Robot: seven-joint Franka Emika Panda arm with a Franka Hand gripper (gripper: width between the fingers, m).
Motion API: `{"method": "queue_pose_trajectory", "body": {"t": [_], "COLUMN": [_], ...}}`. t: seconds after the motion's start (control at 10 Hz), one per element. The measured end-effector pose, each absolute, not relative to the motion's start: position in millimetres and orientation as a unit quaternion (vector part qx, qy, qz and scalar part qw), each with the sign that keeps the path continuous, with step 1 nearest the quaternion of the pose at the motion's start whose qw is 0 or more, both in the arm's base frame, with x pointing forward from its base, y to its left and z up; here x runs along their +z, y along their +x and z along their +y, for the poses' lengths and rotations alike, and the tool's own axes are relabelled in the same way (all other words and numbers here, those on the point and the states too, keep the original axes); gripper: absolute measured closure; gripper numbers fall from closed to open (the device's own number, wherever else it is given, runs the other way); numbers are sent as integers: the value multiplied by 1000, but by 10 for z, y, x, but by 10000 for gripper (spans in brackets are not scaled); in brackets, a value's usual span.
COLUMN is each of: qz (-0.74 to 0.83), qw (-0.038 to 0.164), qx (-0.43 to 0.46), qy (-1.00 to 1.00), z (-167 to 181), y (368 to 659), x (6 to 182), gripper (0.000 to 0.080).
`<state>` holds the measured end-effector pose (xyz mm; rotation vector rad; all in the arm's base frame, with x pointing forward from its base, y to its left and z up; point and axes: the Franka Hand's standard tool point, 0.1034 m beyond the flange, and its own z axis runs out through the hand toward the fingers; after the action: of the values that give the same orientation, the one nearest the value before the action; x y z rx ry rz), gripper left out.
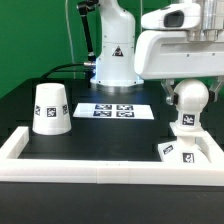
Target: Assemble lamp
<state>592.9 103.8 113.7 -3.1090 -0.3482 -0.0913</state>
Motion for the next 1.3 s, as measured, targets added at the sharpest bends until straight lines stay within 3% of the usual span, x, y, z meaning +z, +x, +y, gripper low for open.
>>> {"method": "queue_pose_trajectory", "body": {"t": [0.7, 1.3], "qz": [211, 434], "qw": [13, 39], "qx": [-18, 12], "qy": [-977, -900], "z": [999, 988], "y": [5885, 5854], "x": [1119, 1115], "gripper": [220, 220]}}
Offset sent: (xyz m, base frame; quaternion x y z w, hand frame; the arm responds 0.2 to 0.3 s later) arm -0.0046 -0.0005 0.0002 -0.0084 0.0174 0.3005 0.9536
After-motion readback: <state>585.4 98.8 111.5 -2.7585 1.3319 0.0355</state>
